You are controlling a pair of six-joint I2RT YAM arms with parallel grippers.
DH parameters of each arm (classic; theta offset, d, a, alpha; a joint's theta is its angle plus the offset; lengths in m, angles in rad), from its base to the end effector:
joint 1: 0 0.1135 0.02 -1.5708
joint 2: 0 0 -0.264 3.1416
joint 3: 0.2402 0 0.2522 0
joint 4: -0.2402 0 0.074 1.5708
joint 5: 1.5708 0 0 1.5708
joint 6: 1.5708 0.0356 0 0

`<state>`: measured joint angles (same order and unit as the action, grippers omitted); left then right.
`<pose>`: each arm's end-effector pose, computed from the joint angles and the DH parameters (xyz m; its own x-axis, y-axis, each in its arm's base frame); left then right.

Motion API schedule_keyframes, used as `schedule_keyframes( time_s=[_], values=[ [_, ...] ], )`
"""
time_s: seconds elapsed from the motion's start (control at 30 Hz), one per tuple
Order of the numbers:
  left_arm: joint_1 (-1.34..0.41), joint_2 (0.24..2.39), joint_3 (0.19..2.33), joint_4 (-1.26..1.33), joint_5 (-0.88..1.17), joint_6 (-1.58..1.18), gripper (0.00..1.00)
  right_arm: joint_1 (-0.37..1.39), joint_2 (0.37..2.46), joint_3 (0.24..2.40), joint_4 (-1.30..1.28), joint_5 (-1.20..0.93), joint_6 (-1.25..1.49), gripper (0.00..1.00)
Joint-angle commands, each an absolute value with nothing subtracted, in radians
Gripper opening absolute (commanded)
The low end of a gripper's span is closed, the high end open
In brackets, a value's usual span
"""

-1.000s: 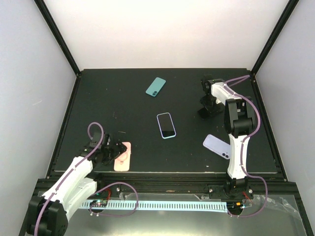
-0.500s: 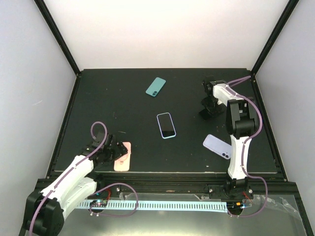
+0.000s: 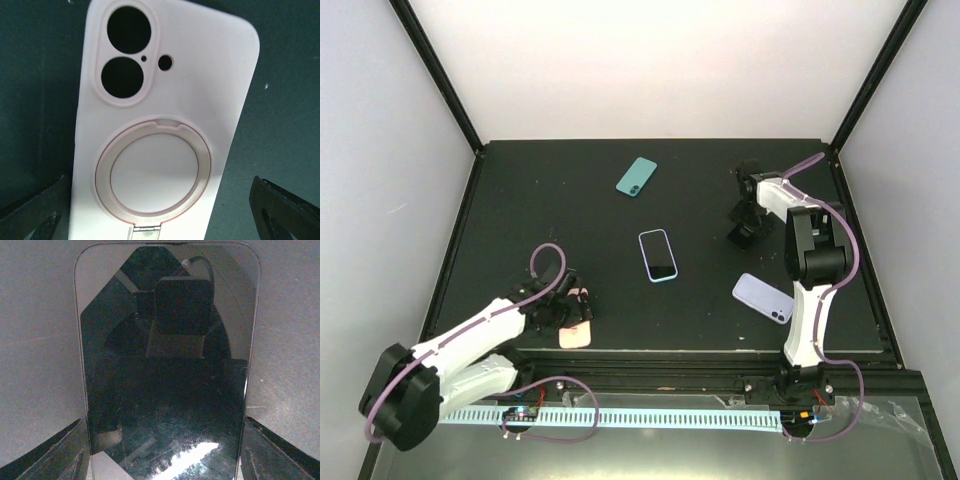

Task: Put the phone into the phone case

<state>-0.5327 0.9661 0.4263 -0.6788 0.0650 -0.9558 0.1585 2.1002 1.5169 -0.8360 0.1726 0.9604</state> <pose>0.1269 -0.0775 0.1535 -0.8962 -0.4178 -0.1492 -0.3569 0.8787 -0.3169 0.4031 0.0582 0.1487 -0.6660 0.7111 -0.2256 0.7254 0.6878 0.0263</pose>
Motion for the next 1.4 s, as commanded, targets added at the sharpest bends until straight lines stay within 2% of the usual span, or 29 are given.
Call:
schedule_keyframes(
  time_s=[0.0, 0.57, 0.9, 1.07, 1.37],
  values=[
    [-0.604, 1.053, 0.523, -0.765, -0.1, -0.98, 0.99, 0.152, 2.071, 1.456, -0.755, 0.106, 0.802, 0.71],
    [-0.671, 1.36, 0.668, -0.791, -0.24, -0.825, 0.97, 0.153, 1.98, 1.316, -0.626, -0.003, 0.588, 0.7],
    [-0.684, 1.415, 0.704, -0.73, -0.185, -0.735, 0.78, 0.166, 1.907, 1.221, -0.537, -0.069, 0.515, 0.69],
    [-0.683, 1.378, 0.732, -0.692, -0.123, -0.696, 0.72, 0.169, 1.858, 1.184, -0.512, -0.09, 0.5, 0.67],
    [-0.666, 1.328, 0.756, -0.504, 0.211, -0.694, 0.69, 0.182, 1.73, 1.096, -0.45, -0.194, 0.484, 0.66]
  ],
)
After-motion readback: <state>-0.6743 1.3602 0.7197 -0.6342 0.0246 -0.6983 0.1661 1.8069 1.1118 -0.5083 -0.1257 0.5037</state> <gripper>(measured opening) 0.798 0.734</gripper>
